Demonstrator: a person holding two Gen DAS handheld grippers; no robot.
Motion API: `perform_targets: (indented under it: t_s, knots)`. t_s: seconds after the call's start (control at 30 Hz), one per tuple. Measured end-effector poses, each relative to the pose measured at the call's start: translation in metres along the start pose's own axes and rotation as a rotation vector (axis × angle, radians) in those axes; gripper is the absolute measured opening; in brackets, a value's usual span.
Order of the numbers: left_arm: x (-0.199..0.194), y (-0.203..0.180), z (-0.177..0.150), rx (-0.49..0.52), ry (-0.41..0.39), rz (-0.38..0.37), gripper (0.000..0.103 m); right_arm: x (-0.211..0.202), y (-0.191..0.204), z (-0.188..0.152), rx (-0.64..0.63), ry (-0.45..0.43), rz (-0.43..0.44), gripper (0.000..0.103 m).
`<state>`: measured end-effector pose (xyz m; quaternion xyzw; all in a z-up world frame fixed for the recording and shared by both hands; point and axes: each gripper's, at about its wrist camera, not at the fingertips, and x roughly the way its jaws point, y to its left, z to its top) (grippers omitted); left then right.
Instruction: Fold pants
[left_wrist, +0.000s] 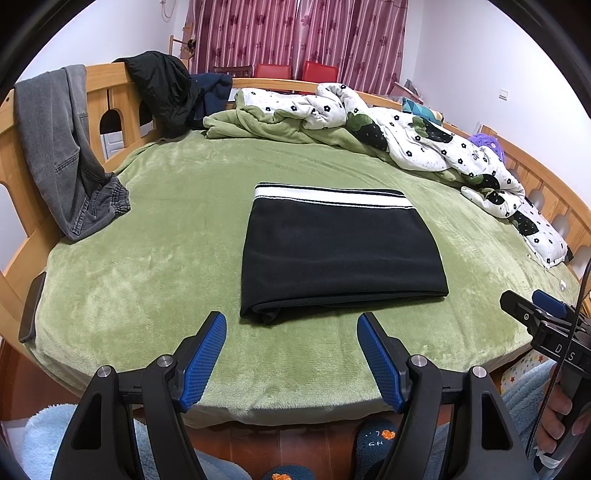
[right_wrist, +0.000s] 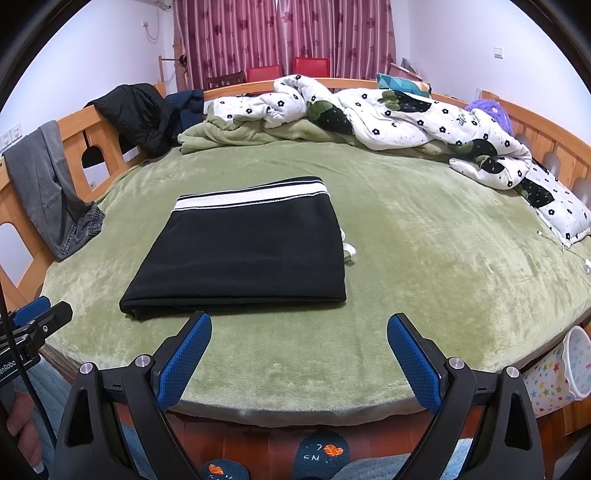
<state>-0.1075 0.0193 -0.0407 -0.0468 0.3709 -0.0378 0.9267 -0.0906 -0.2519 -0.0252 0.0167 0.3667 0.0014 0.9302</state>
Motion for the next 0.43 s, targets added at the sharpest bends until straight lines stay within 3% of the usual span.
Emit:
perform_targets:
  t_s: [0.43]
  knots:
    - [-0.0012,-0.0024,0.0012,-0.005,-0.001,-0.002,0.072,-0.0002,0.0000,0.0002,0.000,-0.001,0.000,0.095]
